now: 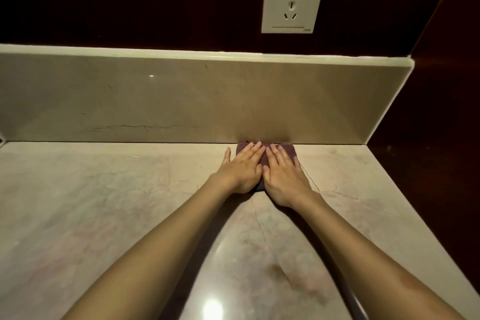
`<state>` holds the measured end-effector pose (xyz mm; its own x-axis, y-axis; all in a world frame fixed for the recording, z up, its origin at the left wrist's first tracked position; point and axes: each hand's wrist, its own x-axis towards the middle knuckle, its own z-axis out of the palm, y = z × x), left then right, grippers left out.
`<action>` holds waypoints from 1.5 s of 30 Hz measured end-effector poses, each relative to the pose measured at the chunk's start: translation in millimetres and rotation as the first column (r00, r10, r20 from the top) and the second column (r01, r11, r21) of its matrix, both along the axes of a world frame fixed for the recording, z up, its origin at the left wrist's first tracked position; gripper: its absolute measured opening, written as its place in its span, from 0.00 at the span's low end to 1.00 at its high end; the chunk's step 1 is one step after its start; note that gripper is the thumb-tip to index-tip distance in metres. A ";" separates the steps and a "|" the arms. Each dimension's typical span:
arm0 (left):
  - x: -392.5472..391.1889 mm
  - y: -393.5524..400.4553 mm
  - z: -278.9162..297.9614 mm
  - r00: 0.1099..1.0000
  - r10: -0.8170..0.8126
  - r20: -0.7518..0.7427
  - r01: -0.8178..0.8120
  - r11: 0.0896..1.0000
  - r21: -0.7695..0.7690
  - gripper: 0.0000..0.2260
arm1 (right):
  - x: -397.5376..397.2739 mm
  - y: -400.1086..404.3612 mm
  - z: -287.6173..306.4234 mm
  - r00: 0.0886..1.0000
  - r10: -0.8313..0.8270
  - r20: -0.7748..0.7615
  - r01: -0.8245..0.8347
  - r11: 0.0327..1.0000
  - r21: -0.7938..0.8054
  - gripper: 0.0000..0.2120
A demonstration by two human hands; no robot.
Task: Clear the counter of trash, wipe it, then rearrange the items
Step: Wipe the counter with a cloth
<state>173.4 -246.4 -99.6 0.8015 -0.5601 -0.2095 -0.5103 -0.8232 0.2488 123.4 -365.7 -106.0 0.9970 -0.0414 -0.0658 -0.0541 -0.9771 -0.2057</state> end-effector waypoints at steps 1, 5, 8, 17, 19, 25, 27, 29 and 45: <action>2.0 -0.6 -0.1 1.000 -0.003 0.000 0.003 1.000 -0.006 0.23 | 3.1 -1.2 -0.2 1.000 -0.002 0.003 0.002 1.000 0.004 0.26; 0.7 0.3 -1.2 1.000 -0.009 0.014 0.009 1.000 -0.024 0.23 | 5.3 -1.8 -1.5 0.999 -0.007 0.033 0.007 1.000 0.000 0.26; 0.1 -0.4 1.5 1.000 -0.009 0.008 0.009 1.000 -0.007 0.23 | 6.1 -2.9 -0.8 1.000 -0.005 0.010 0.005 1.000 0.009 0.26; -20.4 4.2 2.2 1.000 -0.006 0.004 0.006 0.999 0.039 0.23 | -14.6 -0.7 0.6 0.998 0.034 -0.059 -0.034 0.999 0.000 0.26; -30.8 8.4 1.0 1.000 -0.004 0.013 0.004 0.999 0.035 0.23 | -24.8 2.3 0.0 0.998 0.041 -0.057 -0.041 0.999 0.000 0.26; -79.3 26.8 0.3 1.000 -0.005 0.028 0.004 0.999 0.032 0.24 | -73.6 18.9 0.4 0.997 0.061 -0.055 -0.060 0.998 0.017 0.27; -101.4 33.0 0.8 1.000 -0.001 0.029 0.000 1.000 0.027 0.24 | -95.5 25.5 0.5 0.997 0.063 -0.046 -0.062 0.998 0.032 0.27; -123.5 38.8 0.9 1.000 0.001 0.022 -0.002 1.000 0.022 0.24 | -118.0 31.7 1.4 0.997 0.066 -0.040 -0.064 0.997 0.041 0.27; -290.3 88.7 3.0 0.996 0.092 0.014 -0.092 0.996 -0.007 0.24 | -273.1 76.2 1.9 0.987 0.160 -0.015 -0.159 0.987 0.006 0.31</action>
